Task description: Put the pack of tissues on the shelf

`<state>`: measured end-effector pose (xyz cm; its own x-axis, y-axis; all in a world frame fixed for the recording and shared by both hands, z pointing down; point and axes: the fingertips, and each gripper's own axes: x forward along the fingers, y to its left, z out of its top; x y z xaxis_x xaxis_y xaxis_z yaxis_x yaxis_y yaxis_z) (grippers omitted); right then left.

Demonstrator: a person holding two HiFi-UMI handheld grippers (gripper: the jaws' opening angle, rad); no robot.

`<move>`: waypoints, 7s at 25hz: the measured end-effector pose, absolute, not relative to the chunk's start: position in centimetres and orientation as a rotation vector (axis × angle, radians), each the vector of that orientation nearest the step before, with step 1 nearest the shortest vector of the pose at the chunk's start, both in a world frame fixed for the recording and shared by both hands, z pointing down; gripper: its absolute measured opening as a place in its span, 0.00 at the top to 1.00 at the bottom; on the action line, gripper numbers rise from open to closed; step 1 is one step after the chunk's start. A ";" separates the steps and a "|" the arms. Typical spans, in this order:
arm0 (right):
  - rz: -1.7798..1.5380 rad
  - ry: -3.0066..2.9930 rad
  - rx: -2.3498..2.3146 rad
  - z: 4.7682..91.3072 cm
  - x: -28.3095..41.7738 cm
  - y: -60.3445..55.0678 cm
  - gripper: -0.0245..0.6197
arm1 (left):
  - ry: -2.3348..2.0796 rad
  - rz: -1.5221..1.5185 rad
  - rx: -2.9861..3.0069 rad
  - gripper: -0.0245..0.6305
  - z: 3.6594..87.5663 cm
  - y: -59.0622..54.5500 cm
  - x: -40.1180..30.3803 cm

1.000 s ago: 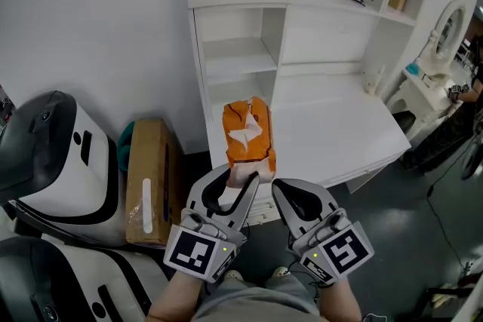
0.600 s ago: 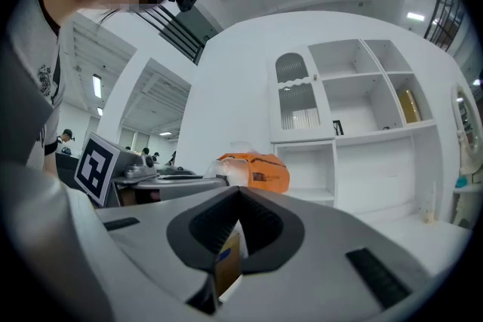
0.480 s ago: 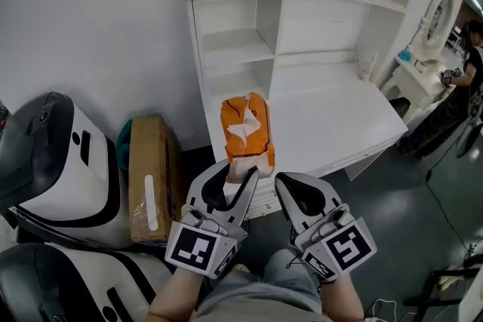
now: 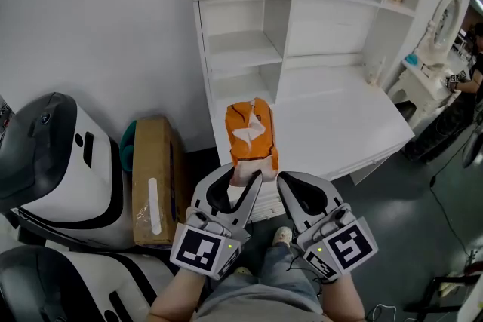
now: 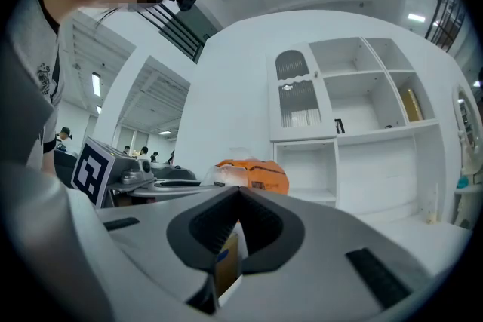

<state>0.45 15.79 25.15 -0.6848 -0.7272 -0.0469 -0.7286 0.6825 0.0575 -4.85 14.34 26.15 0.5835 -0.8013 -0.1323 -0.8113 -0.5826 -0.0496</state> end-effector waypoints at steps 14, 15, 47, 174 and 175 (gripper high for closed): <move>0.108 2.914 -1.113 25.1 0.5 7.6 0.95 | 1.477 0.138 -2.645 0.70 26.6 6.8 -4.4; 0.106 2.918 -1.106 25.2 0.6 6.9 0.95 | 1.485 0.129 -2.648 0.70 26.8 6.2 -4.2; 0.018 3.035 -0.777 26.6 5.4 -8.3 0.95 | 1.806 0.063 -2.501 0.71 28.8 -7.8 0.3; -0.302 3.059 -1.279 38.1 1.2 -17.1 0.95 | 2.001 -0.476 -2.894 0.55 55.0 -22.2 -9.0; -0.302 3.059 -1.277 38.1 1.2 -17.2 0.95 | 1.994 -0.481 -2.899 0.54 55.1 -22.2 -8.9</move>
